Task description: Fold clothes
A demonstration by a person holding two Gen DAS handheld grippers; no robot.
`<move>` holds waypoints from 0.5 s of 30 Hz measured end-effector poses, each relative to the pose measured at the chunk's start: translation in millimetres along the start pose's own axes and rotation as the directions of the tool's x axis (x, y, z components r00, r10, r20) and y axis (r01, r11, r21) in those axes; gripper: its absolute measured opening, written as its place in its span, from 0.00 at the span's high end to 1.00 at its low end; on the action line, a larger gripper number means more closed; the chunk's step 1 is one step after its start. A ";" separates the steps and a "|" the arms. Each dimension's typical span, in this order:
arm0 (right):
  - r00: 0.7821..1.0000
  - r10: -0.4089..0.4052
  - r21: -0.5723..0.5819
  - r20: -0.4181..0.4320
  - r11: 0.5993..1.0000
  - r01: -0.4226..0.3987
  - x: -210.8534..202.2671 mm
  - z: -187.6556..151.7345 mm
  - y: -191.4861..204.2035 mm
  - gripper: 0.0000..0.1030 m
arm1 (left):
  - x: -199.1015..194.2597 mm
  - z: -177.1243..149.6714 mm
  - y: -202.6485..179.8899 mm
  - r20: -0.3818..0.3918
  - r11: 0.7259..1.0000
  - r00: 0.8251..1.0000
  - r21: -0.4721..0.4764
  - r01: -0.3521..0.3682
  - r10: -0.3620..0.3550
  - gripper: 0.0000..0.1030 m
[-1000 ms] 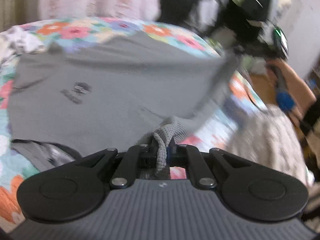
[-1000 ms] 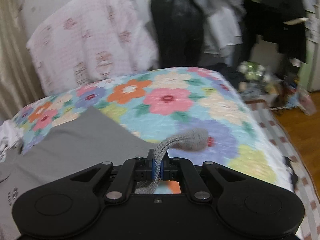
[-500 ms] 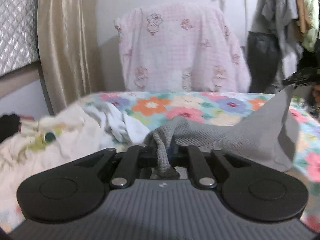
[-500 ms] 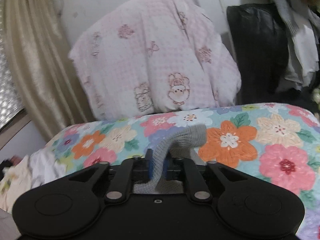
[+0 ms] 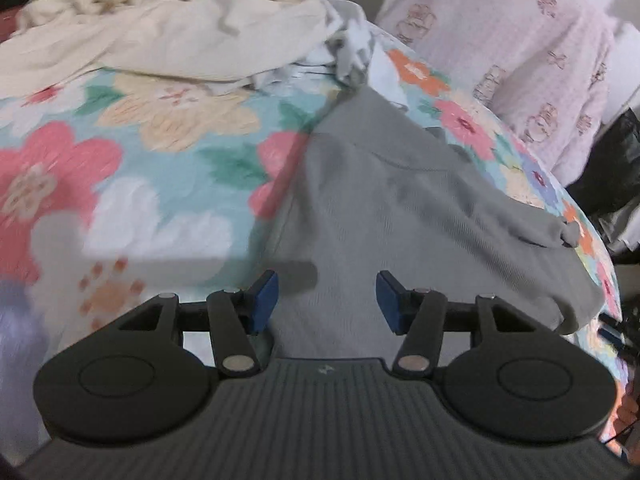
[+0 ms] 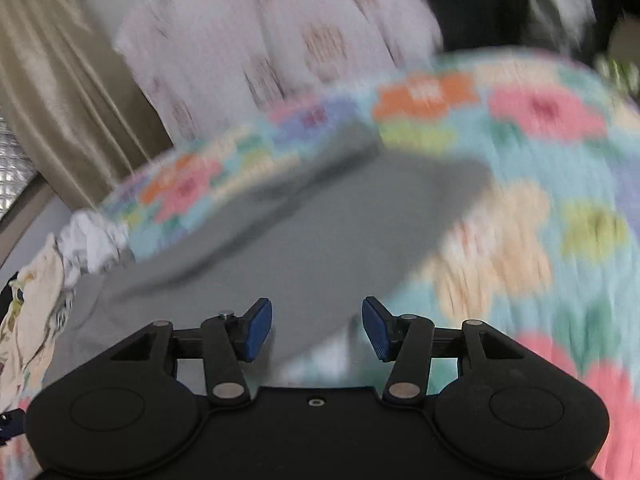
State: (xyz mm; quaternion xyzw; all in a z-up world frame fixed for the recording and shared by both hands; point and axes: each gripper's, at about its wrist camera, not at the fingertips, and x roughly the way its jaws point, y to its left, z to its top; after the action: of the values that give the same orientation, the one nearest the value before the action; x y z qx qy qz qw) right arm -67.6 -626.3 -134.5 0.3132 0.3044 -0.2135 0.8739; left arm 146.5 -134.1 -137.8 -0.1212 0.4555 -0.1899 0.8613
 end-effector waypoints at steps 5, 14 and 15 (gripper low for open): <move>0.999 0.035 0.079 0.011 0.996 -0.036 -9.6 9.7 -15.0 0.40 | -7.4 -28.4 -6.2 -0.040 1.000 0.999 0.029 -0.010 0.011 0.42; 1.000 0.020 0.216 -0.002 0.976 -0.019 4.4 14.6 -51.1 0.39 | -7.3 -42.2 -13.5 -0.089 0.999 0.996 0.042 -0.001 0.005 0.40; 1.000 0.022 0.220 -0.004 0.975 -0.020 5.9 14.9 -52.5 0.39 | -7.0 -43.3 -15.6 -0.091 0.999 0.996 0.049 0.002 0.002 0.40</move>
State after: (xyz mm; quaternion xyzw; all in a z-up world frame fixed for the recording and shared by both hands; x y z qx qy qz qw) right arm -87.0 -674.9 -151.1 0.4118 0.2786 -0.2355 0.8351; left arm 103.6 -146.6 -150.8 -0.0913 0.4895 -0.2065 0.8423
